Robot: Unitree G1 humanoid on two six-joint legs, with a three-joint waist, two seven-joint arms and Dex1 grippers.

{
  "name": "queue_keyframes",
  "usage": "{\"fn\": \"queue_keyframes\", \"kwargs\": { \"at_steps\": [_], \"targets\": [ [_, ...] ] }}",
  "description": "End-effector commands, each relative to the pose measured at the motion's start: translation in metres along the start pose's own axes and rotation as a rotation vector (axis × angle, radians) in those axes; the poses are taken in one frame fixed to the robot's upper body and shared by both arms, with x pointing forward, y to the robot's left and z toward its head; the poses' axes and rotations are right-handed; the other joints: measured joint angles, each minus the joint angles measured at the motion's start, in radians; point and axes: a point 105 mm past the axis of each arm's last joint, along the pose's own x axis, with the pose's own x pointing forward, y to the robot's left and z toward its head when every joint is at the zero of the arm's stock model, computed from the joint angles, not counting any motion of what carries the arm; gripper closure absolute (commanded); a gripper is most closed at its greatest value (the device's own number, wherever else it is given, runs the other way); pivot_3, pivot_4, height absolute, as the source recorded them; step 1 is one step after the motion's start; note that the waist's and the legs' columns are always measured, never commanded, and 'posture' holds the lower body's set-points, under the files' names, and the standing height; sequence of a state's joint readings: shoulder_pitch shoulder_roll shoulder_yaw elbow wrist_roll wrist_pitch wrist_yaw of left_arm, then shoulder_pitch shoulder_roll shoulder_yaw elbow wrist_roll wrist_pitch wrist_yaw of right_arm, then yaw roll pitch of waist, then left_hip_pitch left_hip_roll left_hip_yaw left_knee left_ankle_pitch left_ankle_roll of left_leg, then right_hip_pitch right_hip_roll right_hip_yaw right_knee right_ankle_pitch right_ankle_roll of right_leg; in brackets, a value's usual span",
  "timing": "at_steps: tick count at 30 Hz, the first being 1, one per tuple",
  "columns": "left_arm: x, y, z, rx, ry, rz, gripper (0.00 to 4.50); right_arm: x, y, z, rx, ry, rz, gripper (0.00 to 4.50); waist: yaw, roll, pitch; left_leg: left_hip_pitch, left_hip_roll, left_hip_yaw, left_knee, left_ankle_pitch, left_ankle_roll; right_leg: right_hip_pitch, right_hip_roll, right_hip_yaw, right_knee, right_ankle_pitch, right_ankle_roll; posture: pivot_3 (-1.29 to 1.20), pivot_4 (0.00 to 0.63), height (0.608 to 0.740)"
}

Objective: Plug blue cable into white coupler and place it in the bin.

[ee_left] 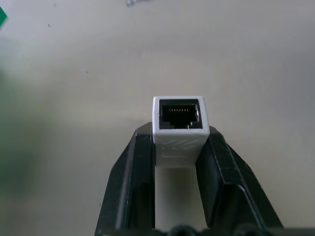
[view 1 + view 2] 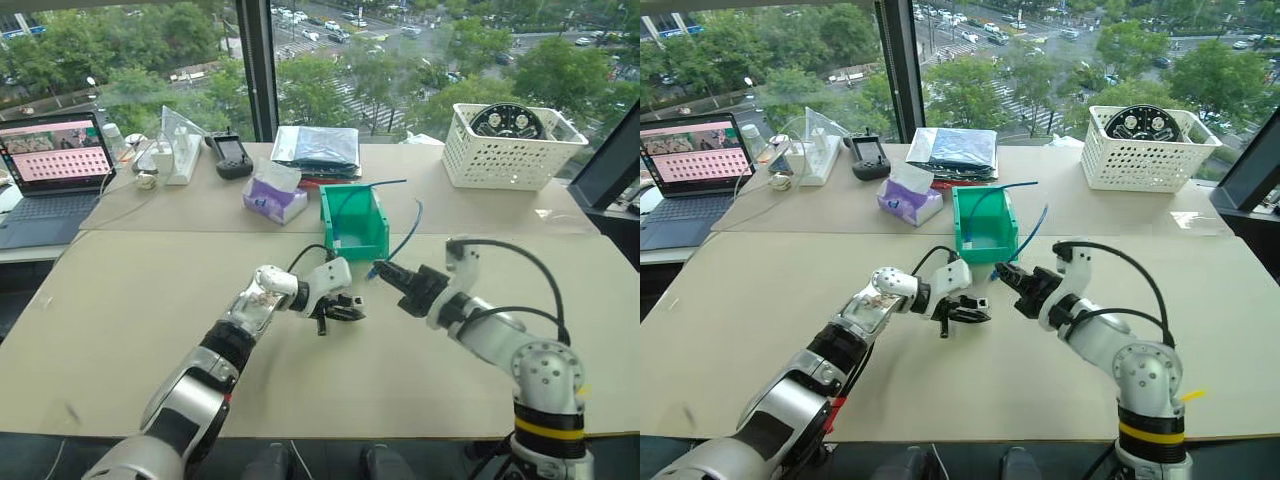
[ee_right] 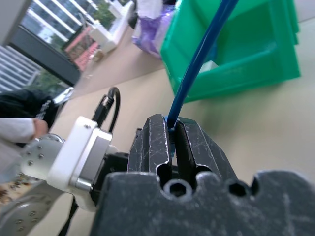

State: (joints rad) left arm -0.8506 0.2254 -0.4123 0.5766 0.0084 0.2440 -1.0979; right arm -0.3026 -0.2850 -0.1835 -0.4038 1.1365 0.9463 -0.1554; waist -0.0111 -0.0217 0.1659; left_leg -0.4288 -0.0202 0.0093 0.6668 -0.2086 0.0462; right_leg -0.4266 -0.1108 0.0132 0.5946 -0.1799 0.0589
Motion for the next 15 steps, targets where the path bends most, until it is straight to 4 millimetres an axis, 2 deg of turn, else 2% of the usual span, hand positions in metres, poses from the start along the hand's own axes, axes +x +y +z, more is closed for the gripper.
{"fn": "queue_keyframes", "kwargs": {
  "at_steps": [1,6,15],
  "targets": [
    [0.007,-0.002,0.004,0.014,0.065,-0.011,3.84,-0.003,0.003,0.009,-0.073,-0.078,-0.051,4.5,0.0,0.0,0.0,0.0,0.0,0.0,0.0,0.0,0.0,0.0,0.0,0.0,0.0,-0.001,0.001,0.0,0.15,0.74],
    [0.009,-0.009,0.004,-0.005,0.106,-0.052,3.84,-0.007,-0.007,0.001,-0.082,-0.079,-0.105,4.5,0.0,0.0,0.0,0.001,0.0,0.0,0.002,0.0,0.0,0.001,0.0,0.0,0.0,-0.001,0.002,0.0,0.15,0.74],
    [0.012,-0.009,0.012,-0.034,0.11,-0.05,3.84,-0.005,-0.003,-0.006,-0.048,-0.078,-0.105,4.5,0.002,0.0,0.0,0.003,0.0,-0.001,0.002,0.0,0.0,0.003,0.0,0.0,0.0,-0.001,0.001,0.0,0.15,0.74]
  ]
}}
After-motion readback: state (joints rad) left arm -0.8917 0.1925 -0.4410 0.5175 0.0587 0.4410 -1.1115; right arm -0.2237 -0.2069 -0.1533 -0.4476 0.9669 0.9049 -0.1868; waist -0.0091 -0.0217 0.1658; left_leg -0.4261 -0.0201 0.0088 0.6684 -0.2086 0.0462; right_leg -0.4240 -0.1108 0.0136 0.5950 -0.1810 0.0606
